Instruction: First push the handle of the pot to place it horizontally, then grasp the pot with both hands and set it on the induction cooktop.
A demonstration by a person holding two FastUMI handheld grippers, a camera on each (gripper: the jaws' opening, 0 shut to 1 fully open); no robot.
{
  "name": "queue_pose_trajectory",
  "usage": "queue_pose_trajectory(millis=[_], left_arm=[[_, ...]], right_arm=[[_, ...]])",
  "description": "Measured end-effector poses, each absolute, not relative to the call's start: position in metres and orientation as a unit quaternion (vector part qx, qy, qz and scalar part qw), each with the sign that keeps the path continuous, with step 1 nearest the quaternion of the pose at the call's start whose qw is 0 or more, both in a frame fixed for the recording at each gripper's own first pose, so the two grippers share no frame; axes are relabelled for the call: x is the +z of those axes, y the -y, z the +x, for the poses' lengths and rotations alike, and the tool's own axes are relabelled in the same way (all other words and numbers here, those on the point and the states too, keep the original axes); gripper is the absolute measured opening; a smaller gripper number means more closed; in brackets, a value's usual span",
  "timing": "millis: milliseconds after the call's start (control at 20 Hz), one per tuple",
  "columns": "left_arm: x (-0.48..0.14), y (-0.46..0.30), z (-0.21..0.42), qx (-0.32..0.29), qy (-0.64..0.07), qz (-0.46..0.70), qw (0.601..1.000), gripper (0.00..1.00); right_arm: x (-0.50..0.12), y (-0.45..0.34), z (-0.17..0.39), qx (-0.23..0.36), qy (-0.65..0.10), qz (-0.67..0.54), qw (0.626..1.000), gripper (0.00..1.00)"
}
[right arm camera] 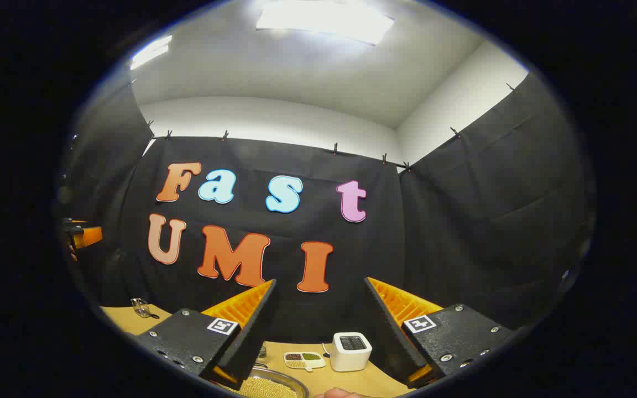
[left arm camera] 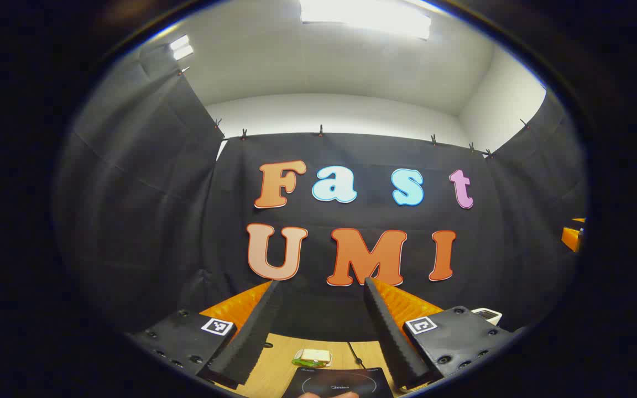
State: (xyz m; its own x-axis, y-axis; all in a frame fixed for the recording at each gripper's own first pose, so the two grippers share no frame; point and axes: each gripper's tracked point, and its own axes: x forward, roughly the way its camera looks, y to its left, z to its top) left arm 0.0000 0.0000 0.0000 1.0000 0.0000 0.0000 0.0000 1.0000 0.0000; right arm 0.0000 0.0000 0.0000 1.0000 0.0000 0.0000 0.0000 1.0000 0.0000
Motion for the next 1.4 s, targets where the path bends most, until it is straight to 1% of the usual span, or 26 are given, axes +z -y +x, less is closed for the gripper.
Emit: queue_pose_trajectory(millis=[150,300,350,400,450,550,600,650,700,750,1000,1100,1400], left_arm=[[-0.020,-0.002,0.004,-0.001,-0.027,-0.010,1.000,0.98],[-0.023,-0.009,0.008,0.006,-0.033,-0.015,0.999,0.97],[-0.022,-0.009,0.007,0.010,-0.032,-0.011,0.999,0.97],[-0.021,-0.010,0.005,0.015,-0.032,-0.006,0.999,0.97],[-0.019,-0.009,0.002,0.018,-0.030,-0.005,0.999,0.98],[-0.012,-0.005,-0.002,0.014,-0.020,-0.011,1.000,0.97],[-0.010,-0.004,-0.002,0.016,-0.017,-0.009,1.000,0.96],[-0.012,-0.004,-0.002,0.017,-0.017,-0.007,1.000,0.97],[-0.011,-0.002,-0.003,0.016,-0.017,-0.005,1.000,0.97],[-0.009,0.000,-0.003,0.013,-0.015,-0.005,1.000,0.97],[-0.002,0.003,-0.006,0.010,0.002,-0.007,1.000,0.98],[-0.004,0.007,-0.008,0.006,0.004,-0.007,1.000,0.96],[-0.004,0.011,-0.012,0.007,0.011,0.001,1.000,0.98]], right_arm=[[0.000,0.001,-0.002,0.001,0.004,0.004,1.000,0.94],[-0.005,-0.006,-0.003,0.010,0.002,-0.003,1.000,0.94],[-0.007,-0.010,-0.004,0.015,-0.001,-0.004,1.000,0.94],[-0.007,-0.013,-0.005,0.019,-0.002,-0.005,1.000,0.96],[-0.006,-0.015,-0.004,0.023,-0.001,-0.005,1.000,0.93],[-0.009,-0.017,-0.005,0.025,-0.002,-0.004,1.000,0.94],[-0.010,-0.019,-0.006,0.028,-0.004,-0.004,1.000,0.96],[-0.012,-0.022,-0.006,0.032,-0.007,-0.003,0.999,0.96],[-0.012,-0.023,-0.007,0.035,-0.009,-0.003,0.999,0.94],[-0.011,-0.022,-0.005,0.037,-0.008,-0.002,0.999,0.94],[-0.006,-0.014,-0.007,0.024,0.003,-0.009,1.000,0.94],[-0.010,-0.016,-0.006,0.026,-0.002,-0.009,1.000,0.94],[-0.031,-0.019,-0.008,0.037,-0.030,0.000,0.999,0.95]])
